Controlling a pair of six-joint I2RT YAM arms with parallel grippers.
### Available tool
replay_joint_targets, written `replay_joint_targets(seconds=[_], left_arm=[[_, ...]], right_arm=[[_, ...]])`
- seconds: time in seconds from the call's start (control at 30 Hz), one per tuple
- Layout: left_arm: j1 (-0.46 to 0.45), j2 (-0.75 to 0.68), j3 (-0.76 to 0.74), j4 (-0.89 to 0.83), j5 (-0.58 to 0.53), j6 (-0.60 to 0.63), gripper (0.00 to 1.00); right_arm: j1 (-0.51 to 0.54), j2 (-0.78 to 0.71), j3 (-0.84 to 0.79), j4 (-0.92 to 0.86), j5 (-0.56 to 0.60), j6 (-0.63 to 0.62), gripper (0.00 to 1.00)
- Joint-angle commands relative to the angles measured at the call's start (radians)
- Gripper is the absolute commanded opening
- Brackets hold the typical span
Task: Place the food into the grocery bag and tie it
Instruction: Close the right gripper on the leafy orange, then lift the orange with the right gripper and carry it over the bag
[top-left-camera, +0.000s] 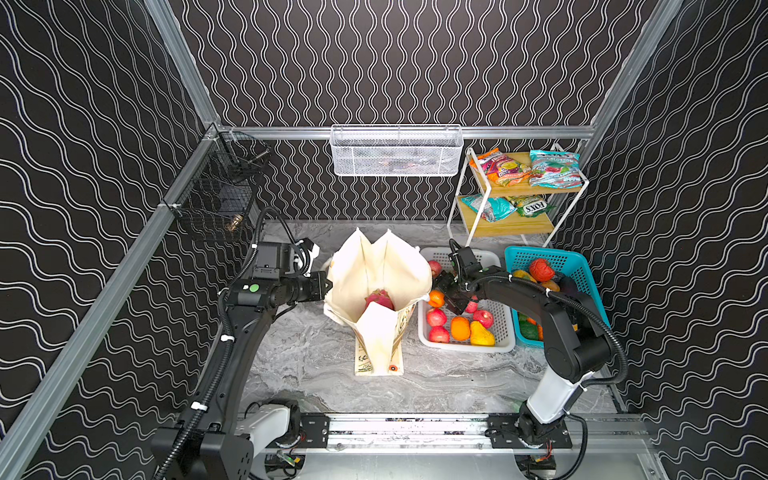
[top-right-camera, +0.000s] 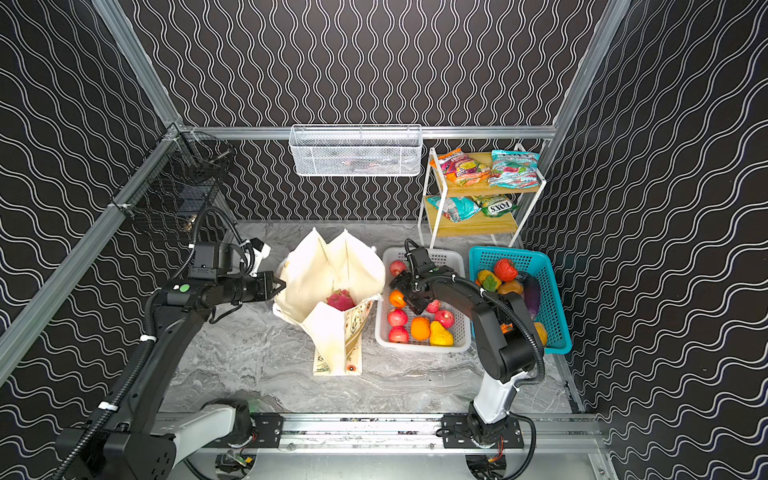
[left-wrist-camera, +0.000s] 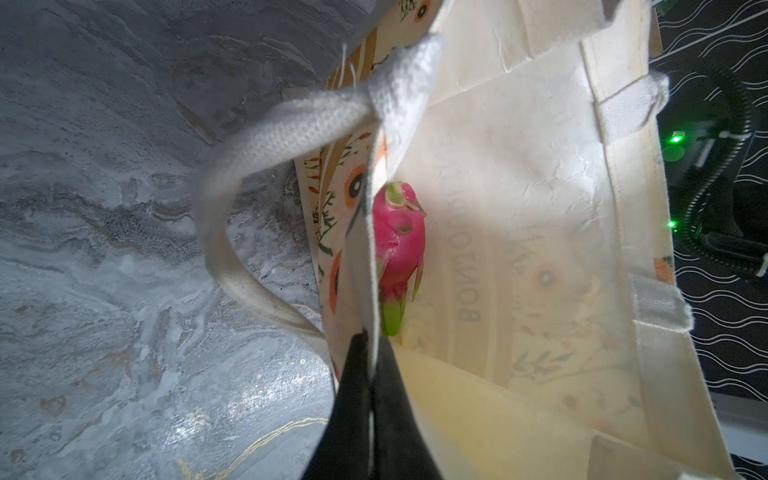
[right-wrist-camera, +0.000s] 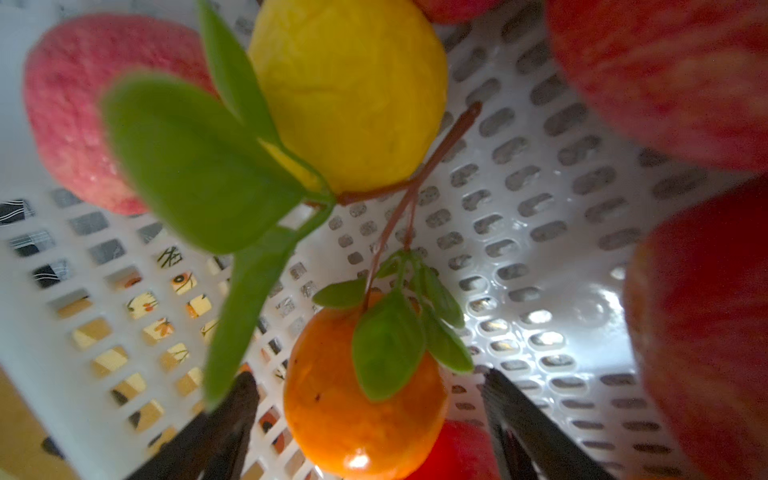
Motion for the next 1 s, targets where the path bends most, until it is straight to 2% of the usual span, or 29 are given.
replay_joint_targets(seconds=[0.0, 0.47, 0.87, 0.97], left_arm=[[0.0, 0.001, 0.014, -0.013, 0.011, 0.006, 0.0], [0.0, -0.012, -0.003, -0.008, 0.013, 0.0, 0.0], [0.0, -0.015, -0.01, -0.007, 0.01, 0.0, 0.0], [0.0, -0.017, -0.011, -0.005, 0.011, -0.002, 0.0]], right_arm=[[0.002, 0.011, 0.005, 0.016, 0.005, 0.019, 0.86], [0.034, 0.029, -0.015, 0.049, 0.022, 0.037, 0.77], [0.034, 0.011, -0.021, 0.065, 0.03, 0.04, 0.62], [0.034, 0.001, -0.016, 0.055, 0.044, 0.035, 0.61]])
